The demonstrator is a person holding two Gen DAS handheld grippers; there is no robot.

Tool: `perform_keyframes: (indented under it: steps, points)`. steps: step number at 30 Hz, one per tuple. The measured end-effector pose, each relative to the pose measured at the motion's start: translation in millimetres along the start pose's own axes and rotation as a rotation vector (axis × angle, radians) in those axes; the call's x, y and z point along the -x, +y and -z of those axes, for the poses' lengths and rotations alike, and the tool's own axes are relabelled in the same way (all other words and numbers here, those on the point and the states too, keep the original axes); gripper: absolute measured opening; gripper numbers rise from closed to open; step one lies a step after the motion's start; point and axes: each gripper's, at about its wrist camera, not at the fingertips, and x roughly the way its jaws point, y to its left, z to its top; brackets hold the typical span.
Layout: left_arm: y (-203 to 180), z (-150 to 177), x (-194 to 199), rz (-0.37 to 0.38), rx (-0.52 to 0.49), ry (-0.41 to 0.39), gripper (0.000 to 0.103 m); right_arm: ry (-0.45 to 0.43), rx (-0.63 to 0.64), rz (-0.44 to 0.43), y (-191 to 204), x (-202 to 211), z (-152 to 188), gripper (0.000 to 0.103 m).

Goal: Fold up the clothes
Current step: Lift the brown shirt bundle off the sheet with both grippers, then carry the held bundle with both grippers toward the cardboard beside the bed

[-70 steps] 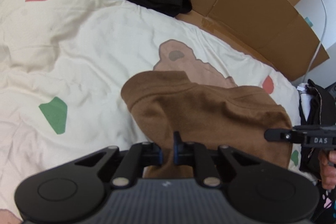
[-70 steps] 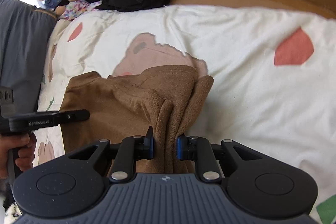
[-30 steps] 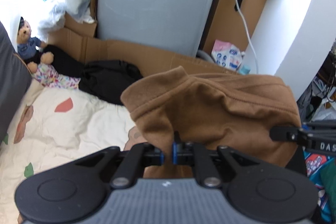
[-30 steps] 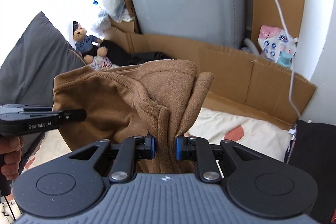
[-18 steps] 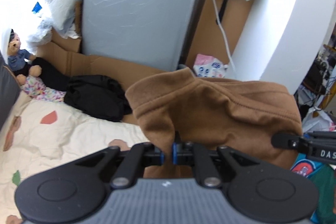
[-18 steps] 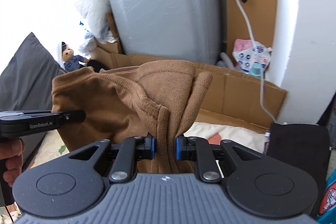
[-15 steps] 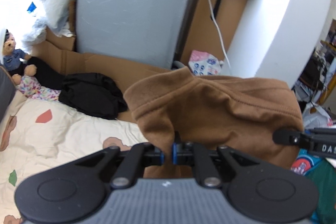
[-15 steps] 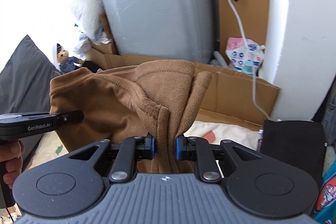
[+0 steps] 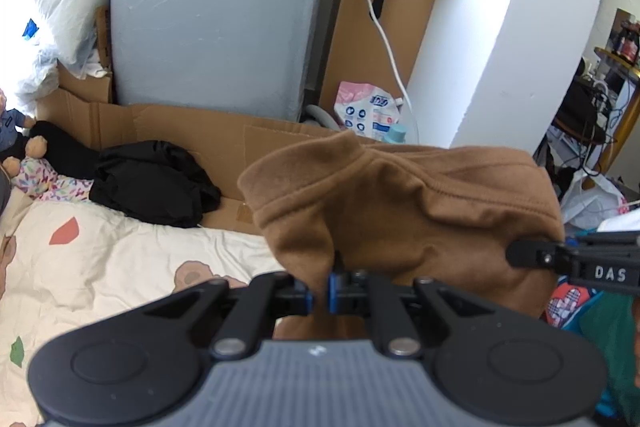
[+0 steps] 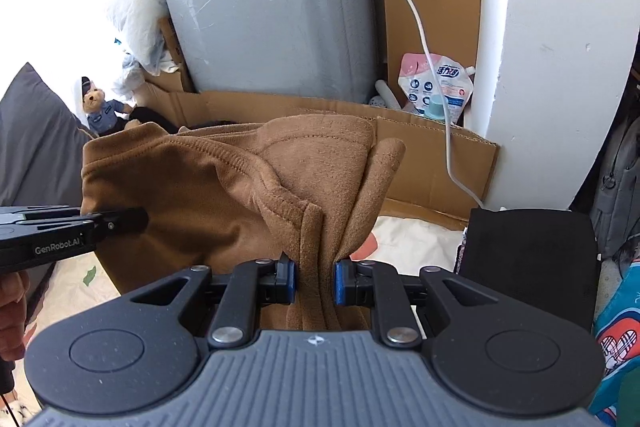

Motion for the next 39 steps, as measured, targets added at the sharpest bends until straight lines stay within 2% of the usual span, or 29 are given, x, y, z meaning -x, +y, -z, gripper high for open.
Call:
perform_keyframes:
  steps: [9, 14, 21, 27, 39]
  points:
    - [-33.2, -3.6, -26.5, 0.03, -0.047, 0.03, 0.008, -0.002, -0.008, 0.026, -29.6, -1.8, 7.4, 0.019]
    - [-57.0, -4.6, -43.4, 0.056, -0.041, 0.054, 0.008, 0.002, -0.042, 0.052, -59.3, 0.8, 13.5, 0.019]
    - [-100.0, -0.7, -66.6, 0.082, -0.083, 0.081, 0.008, 0.02, -0.074, 0.099, -98.7, 4.3, 24.4, 0.019]
    - [-130.0, 3.6, -87.4, 0.128, -0.084, 0.099, 0.008, 0.016, -0.105, 0.134, -138.0, 13.9, 33.9, 0.019]
    - [-194.0, 14.1, -110.8, 0.228, -0.155, 0.104, 0.008, -0.002, -0.194, 0.219, -206.3, 34.8, 52.9, 0.019]
